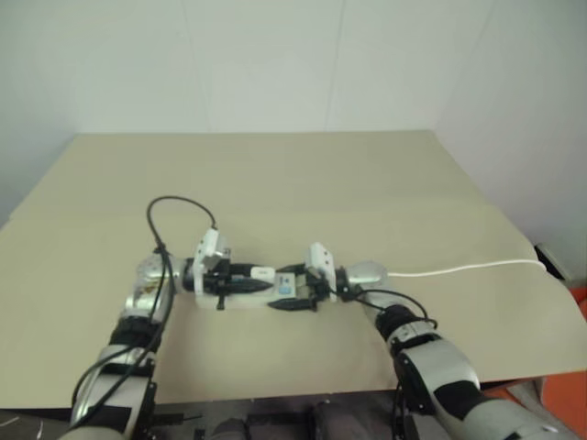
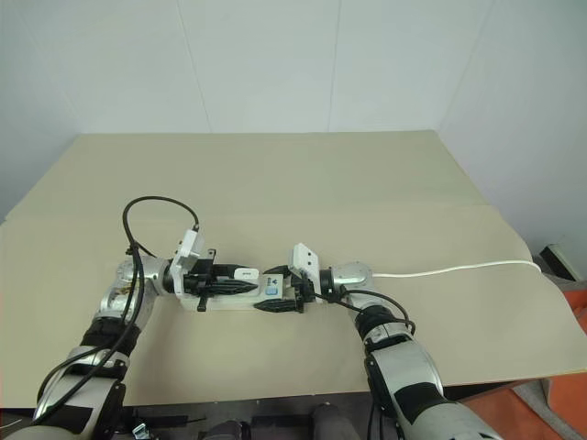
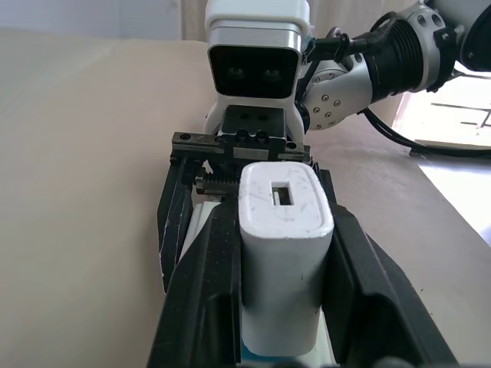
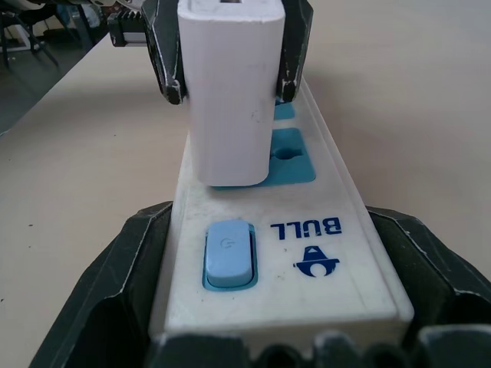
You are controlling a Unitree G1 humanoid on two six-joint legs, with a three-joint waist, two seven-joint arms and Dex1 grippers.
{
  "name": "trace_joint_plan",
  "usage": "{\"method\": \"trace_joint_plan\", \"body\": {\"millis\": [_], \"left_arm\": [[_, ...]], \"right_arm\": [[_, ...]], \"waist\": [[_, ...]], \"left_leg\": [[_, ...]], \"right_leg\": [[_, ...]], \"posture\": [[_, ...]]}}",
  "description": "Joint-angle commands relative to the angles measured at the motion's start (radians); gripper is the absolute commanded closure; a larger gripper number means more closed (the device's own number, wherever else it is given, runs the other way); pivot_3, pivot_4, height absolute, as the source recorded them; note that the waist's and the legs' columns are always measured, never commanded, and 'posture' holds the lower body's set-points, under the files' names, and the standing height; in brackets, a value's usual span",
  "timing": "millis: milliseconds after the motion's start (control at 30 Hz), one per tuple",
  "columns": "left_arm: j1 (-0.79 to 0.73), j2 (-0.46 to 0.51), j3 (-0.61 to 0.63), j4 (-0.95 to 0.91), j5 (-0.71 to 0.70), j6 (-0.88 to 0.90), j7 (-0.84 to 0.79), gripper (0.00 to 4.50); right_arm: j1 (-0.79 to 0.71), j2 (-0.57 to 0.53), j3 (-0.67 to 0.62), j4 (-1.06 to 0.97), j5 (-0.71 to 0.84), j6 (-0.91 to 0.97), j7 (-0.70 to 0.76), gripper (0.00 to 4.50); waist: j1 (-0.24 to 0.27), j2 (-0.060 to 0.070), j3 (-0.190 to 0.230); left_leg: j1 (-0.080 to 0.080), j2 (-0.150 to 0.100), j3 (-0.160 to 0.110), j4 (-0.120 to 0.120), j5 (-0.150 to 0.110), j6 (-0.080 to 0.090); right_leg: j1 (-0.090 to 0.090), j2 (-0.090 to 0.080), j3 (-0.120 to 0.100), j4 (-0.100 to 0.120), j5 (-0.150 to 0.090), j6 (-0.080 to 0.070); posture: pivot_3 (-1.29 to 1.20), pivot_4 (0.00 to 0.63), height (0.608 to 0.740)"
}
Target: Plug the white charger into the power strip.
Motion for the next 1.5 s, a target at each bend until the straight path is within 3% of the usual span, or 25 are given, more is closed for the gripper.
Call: {"method": "trace_joint_plan", "body": {"millis": [33, 467, 833, 1033, 1367, 1500], "left_arm": [[0.014, 0.031, -0.008, 0.060, 0.041, -0.037, -0.005, 3.49], [0.031, 0.050, -0.051, 0.203, 0.099, -0.134, 0.016, 3.49], [0.082, 0.049, -0.068, 0.235, 0.106, -0.136, 0.053, 3.49], [0.094, 0.067, -0.071, 0.239, 0.111, -0.132, 0.047, 3.49], [0.073, 0.081, -0.087, 0.265, 0.130, -0.153, 0.048, 3.49], [0.051, 0.088, -0.107, 0.256, 0.135, -0.127, 0.031, 2.18]], "right_arm": [[0.019, -0.001, 0.032, 0.004, -0.028, 0.015, 0.021, 1.06], [0.021, -0.004, 0.033, 0.001, -0.027, 0.016, 0.022, 1.06], [0.018, -0.003, 0.035, 0.002, -0.029, 0.016, 0.017, 1.06], [0.022, -0.006, 0.041, -0.002, -0.027, 0.014, 0.019, 1.06], [0.021, -0.008, 0.045, -0.003, -0.026, 0.014, 0.026, 1.06], [0.020, -0.006, 0.047, -0.004, -0.026, 0.016, 0.025, 1.06]], "waist": [[0.000, 0.000, 0.000], [0.000, 0.004, -0.005], [0.002, 0.013, -0.015], [0.001, 0.014, -0.015], [0.001, 0.015, -0.016], [-0.002, 0.021, -0.019]], "left_leg": [[0.000, 0.000, 0.000, 0.000, 0.000, 0.000], [0.003, 0.000, 0.000, 0.000, 0.000, 0.000], [0.005, 0.000, 0.000, -0.001, 0.000, 0.000], [0.017, 0.000, 0.000, -0.005, -0.001, 0.002], [0.018, 0.000, 0.000, -0.007, -0.001, 0.002], [0.018, 0.000, 0.000, -0.008, -0.001, 0.002]], "right_leg": [[0.000, 0.000, 0.000, 0.000, 0.000, 0.000], [0.003, 0.000, 0.000, 0.000, 0.000, 0.000], [0.005, 0.000, 0.000, -0.001, -0.001, 0.001], [0.017, 0.001, 0.000, -0.006, -0.001, 0.001], [0.019, 0.001, 0.001, -0.009, -0.001, 0.001], [0.019, 0.001, 0.001, -0.010, -0.001, 0.001]], "posture": [[0.00, 0.150, 0.740], [0.00, 0.150, 0.740], [0.00, 0.150, 0.740], [0.00, 0.150, 0.740], [0.00, 0.150, 0.740], [0.00, 0.150, 0.740]]}}
